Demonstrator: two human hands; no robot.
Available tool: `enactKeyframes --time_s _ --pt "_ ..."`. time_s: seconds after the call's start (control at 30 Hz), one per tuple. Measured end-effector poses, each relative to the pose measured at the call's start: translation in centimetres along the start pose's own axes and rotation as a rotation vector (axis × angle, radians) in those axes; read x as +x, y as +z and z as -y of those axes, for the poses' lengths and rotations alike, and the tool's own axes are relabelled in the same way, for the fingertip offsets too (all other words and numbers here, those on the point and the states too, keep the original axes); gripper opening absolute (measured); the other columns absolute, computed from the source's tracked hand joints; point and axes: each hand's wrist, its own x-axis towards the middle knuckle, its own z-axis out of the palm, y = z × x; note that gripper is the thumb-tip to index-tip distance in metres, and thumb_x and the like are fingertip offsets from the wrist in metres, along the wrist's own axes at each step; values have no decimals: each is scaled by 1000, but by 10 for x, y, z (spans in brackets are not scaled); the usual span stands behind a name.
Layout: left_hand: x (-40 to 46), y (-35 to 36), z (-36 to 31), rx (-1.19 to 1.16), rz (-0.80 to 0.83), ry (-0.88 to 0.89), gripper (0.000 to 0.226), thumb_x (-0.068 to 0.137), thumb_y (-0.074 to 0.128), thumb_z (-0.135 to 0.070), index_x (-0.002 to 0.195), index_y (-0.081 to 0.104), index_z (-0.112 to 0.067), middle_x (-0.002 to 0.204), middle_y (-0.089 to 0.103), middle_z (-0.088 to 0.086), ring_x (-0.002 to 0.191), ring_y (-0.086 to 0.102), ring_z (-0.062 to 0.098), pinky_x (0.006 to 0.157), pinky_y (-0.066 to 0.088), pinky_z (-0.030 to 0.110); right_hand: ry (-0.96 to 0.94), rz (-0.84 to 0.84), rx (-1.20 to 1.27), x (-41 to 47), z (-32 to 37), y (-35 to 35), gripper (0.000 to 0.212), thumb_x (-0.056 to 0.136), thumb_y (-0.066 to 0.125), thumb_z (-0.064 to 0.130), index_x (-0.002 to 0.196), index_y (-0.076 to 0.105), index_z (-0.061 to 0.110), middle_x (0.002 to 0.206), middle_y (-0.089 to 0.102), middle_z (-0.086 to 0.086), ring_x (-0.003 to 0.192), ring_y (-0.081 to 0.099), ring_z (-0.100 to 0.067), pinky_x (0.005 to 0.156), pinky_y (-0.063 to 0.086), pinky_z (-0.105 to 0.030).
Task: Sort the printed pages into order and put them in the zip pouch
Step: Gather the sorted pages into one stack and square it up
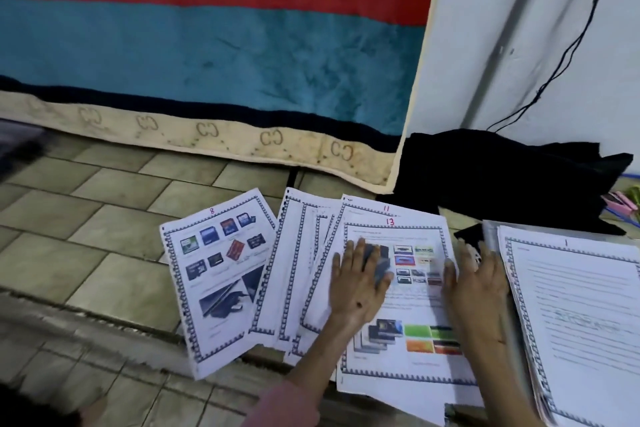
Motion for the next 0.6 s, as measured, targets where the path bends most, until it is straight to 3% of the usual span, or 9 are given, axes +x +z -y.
enactKeyframes --time_s 0.07,0.13,0.23,0.33,0.5,0.6 --pt "-1 -10 1 -204 10 -21 84 80 -3 -67 150 5 -21 159 -5 1 146 -9 16 111 -13 29 -133 133 27 -17 25 1 67 91 16 56 135 49 18 141 45 -20 135 35 -39 109 29 -54" --pt "-4 -22 10 -344 -98 -53 67 93 13 -53 149 16 -18 159 3 1 147 -1 15 112 -6 23 -233 314 4 -37 41 11 83 79 -7 73 144 31 36 155 25 -3 146 11 -25 117 5 -45" --pt "-8 -38 38 -309 -324 -237 44 99 35 -25 141 35 -13 154 25 8 142 21 24 117 13 30 -224 448 -79 -53 46 24 93 65 -23 79 146 6 44 159 2 5 145 -13 -14 115 -12 -42" --pt "-10 -50 51 -420 -235 -392 46 95 45 -18 139 35 -9 143 39 13 133 34 28 112 30 38 -176 430 -87 -52 46 27 87 70 -19 77 146 5 43 159 1 5 144 -13 -13 115 -11 -44" --pt "3 -64 50 -599 -32 -517 56 91 55 -25 136 34 0 137 47 18 123 49 33 100 42 35 -134 434 -77 -52 48 26 78 78 -8 70 147 7 40 159 5 6 145 -11 -14 117 -9 -44" --pt "5 -71 46 -561 50 -433 31 89 53 -22 114 53 -3 116 61 14 100 59 26 85 46 31 -128 429 -84 -50 47 25 78 78 -7 71 148 8 40 159 6 6 144 -13 -12 117 -10 -44"
